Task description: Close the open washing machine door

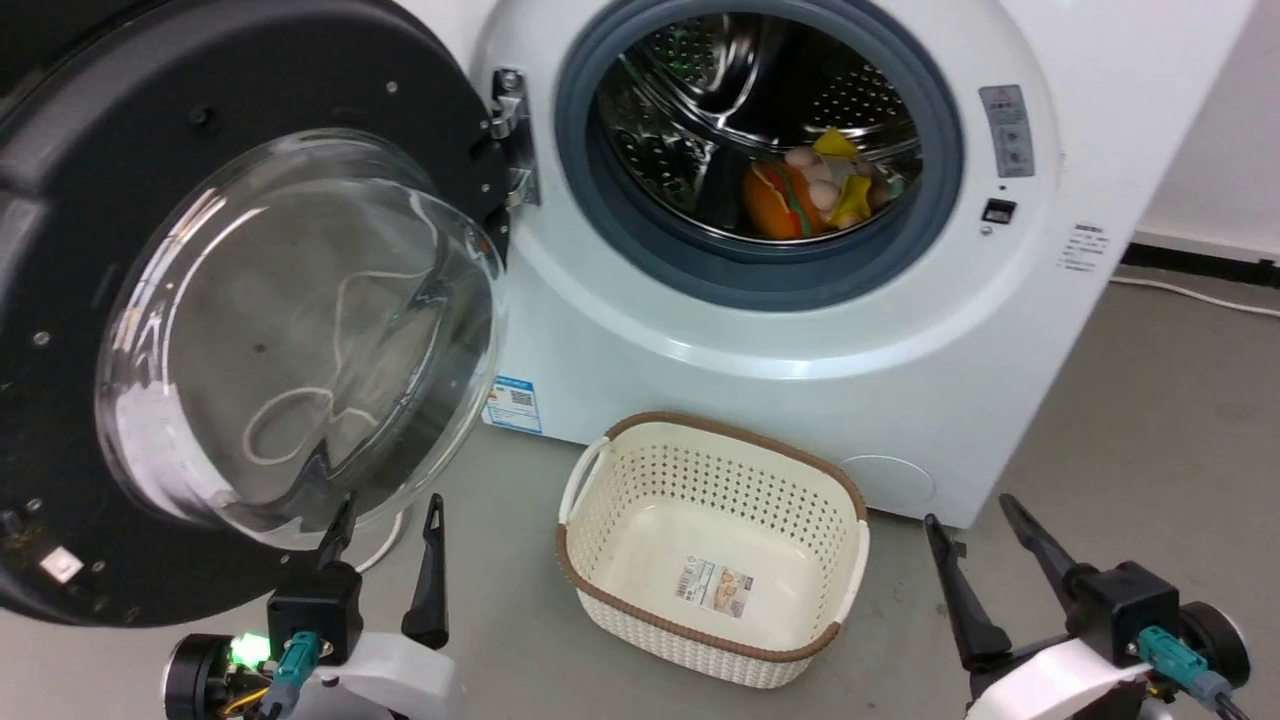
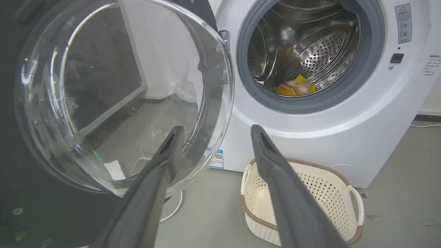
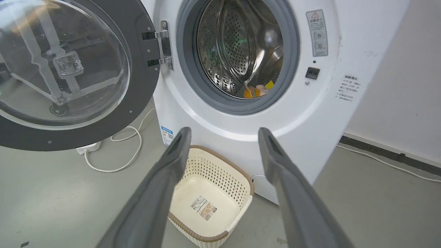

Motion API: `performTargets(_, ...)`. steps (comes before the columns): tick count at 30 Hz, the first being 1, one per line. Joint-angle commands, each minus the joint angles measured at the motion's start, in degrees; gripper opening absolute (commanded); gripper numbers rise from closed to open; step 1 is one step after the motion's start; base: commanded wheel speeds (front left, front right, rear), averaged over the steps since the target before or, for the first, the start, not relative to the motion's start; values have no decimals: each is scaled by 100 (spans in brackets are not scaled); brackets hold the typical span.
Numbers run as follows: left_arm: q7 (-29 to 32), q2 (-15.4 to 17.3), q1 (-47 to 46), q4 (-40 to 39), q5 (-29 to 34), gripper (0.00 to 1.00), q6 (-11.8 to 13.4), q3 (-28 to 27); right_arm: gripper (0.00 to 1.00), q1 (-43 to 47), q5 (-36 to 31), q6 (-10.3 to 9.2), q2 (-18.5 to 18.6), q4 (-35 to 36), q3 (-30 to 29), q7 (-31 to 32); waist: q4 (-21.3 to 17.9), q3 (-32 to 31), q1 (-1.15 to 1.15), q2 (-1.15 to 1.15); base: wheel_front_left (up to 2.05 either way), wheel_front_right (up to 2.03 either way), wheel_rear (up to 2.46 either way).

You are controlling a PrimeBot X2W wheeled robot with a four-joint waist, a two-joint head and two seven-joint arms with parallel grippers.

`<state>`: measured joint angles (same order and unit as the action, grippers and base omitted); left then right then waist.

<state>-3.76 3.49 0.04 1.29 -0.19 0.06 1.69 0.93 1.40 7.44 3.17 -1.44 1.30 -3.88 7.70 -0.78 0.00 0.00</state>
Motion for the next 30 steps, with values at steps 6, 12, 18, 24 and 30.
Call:
performTargets(6, -128, 41, 32, -58, -41, 100, 90, -36, 100, -83, -6, 2, -10, -106, 152, -118, 205, 49, 0, 0, 0, 0, 0)
performTargets(12, -200, 44, 97, -111, -48, 100, 144, -80, 100, -187, 20, 2, 16, -202, 303, -189, 370, 84, 0, 0, 0, 0, 0)
performTargets(18, -272, 42, 139, -157, -53, 100, 186, -117, 100, -267, 64, 2, 50, -298, 453, -261, 526, 106, 0, 0, 0, 0, 0)
performTargets(24, -344, 39, 164, -165, -45, 100, 218, -131, 100, -312, 93, 2, 70, -364, 539, -333, 675, 117, 0, 0, 0, 0, 0)
performTargets(30, -415, 37, 165, -166, -65, 0, 214, -124, 100, -304, 99, 2, 77, -410, 582, -404, 821, 127, 0, 0, 0, 0, 0)
